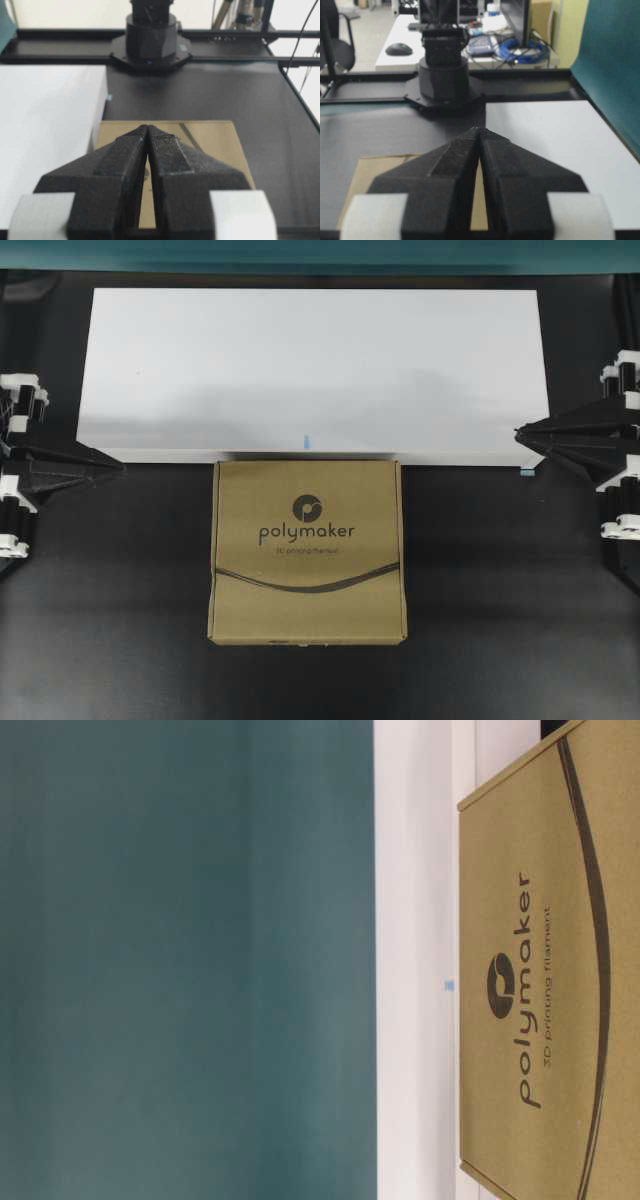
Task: Place the cardboard box on the stand after clamping it between your arms.
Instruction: 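Move both grippers inward toward the left and right sides of the polymaker box, then press both grippers against the box sides to clamp it between them, then lift the clamped box and carry it back over the white stand, then lower the box onto the stand and release both grippers outward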
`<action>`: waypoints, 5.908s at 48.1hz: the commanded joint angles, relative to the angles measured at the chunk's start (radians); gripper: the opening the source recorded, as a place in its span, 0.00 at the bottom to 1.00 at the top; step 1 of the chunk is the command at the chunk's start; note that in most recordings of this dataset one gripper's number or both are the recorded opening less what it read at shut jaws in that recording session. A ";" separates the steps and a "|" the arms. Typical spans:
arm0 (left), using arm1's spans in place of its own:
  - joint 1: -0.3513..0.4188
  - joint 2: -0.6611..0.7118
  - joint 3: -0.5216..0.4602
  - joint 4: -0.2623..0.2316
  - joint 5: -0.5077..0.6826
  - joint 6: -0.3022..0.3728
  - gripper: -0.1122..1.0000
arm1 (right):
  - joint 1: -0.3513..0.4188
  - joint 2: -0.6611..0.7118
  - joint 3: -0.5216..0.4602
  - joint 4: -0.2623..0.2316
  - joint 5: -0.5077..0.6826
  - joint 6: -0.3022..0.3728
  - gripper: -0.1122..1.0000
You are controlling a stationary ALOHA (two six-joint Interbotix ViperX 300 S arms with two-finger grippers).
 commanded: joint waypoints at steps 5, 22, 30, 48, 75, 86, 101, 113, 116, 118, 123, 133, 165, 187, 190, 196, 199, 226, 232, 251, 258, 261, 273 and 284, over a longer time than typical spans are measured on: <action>-0.002 0.011 -0.075 0.040 0.222 -0.052 0.14 | 0.035 0.017 -0.017 0.038 0.072 0.031 0.20; -0.084 0.097 -0.172 0.040 0.632 -0.066 0.11 | 0.103 0.109 -0.064 0.057 0.476 0.187 0.11; -0.118 0.190 -0.187 0.040 0.703 -0.066 0.11 | 0.164 0.196 -0.092 0.057 0.566 0.192 0.11; -0.130 0.417 -0.256 0.040 0.811 -0.066 0.13 | 0.216 0.391 -0.140 0.057 0.770 0.195 0.16; -0.130 0.713 -0.299 0.040 0.661 -0.201 0.83 | 0.160 0.709 -0.204 0.034 0.609 0.198 0.84; -0.130 0.828 -0.341 0.040 0.611 -0.253 0.83 | 0.160 0.847 -0.281 0.035 0.529 0.196 0.84; -0.130 0.923 -0.414 0.040 0.589 -0.256 0.83 | 0.187 0.980 -0.339 0.037 0.462 0.196 0.84; -0.130 0.973 -0.448 0.041 0.584 -0.255 0.83 | 0.187 1.020 -0.383 0.032 0.445 0.190 0.84; -0.130 0.974 -0.448 0.041 0.584 -0.253 0.83 | 0.187 1.028 -0.399 0.031 0.443 0.187 0.84; -0.130 0.973 -0.446 0.040 0.584 -0.250 0.83 | 0.187 1.031 -0.408 0.031 0.442 0.184 0.84; -0.130 0.971 -0.446 0.041 0.586 -0.245 0.83 | 0.186 1.040 -0.433 0.025 0.443 0.184 0.84; -0.127 0.968 -0.454 0.041 0.589 -0.239 0.83 | 0.201 1.049 -0.454 0.025 0.459 0.190 0.84; -0.120 0.769 -0.595 0.040 0.862 -0.233 0.83 | 0.206 0.824 -0.606 0.031 0.841 0.190 0.84; -0.037 0.681 -0.792 0.041 1.127 -0.178 0.83 | 0.137 0.724 -0.746 0.009 1.046 0.167 0.84; -0.032 0.692 -0.796 0.041 1.127 -0.152 0.83 | 0.133 0.735 -0.742 0.000 1.040 0.146 0.84; -0.021 0.718 -0.801 0.041 1.124 -0.104 0.83 | 0.114 0.758 -0.749 -0.002 1.028 0.086 0.84; -0.014 0.730 -0.807 0.041 1.124 -0.083 0.83 | 0.101 0.767 -0.753 -0.002 1.020 0.060 0.84; 0.126 0.805 -0.914 0.041 1.134 0.026 0.82 | -0.008 0.830 -0.822 0.025 1.000 -0.074 0.84; 0.164 0.819 -0.933 0.041 1.135 0.044 0.82 | -0.038 0.845 -0.841 0.032 1.000 -0.107 0.84; 0.285 0.865 -0.914 0.041 1.095 0.114 0.82 | -0.155 0.891 -0.864 0.067 0.982 -0.219 0.84; 0.337 0.899 -0.936 0.041 1.085 0.149 0.81 | -0.202 0.925 -0.874 0.118 0.968 -0.282 0.84; 0.360 0.910 -0.946 0.041 1.078 0.161 0.81 | -0.229 0.943 -0.871 0.138 0.968 -0.314 0.84; 0.407 0.936 -0.957 0.043 1.055 0.187 0.79 | -0.305 0.985 -0.828 0.179 0.966 -0.428 0.84; 0.411 0.951 -0.914 0.041 1.025 0.189 0.79 | -0.359 0.997 -0.798 0.183 0.968 -0.466 0.84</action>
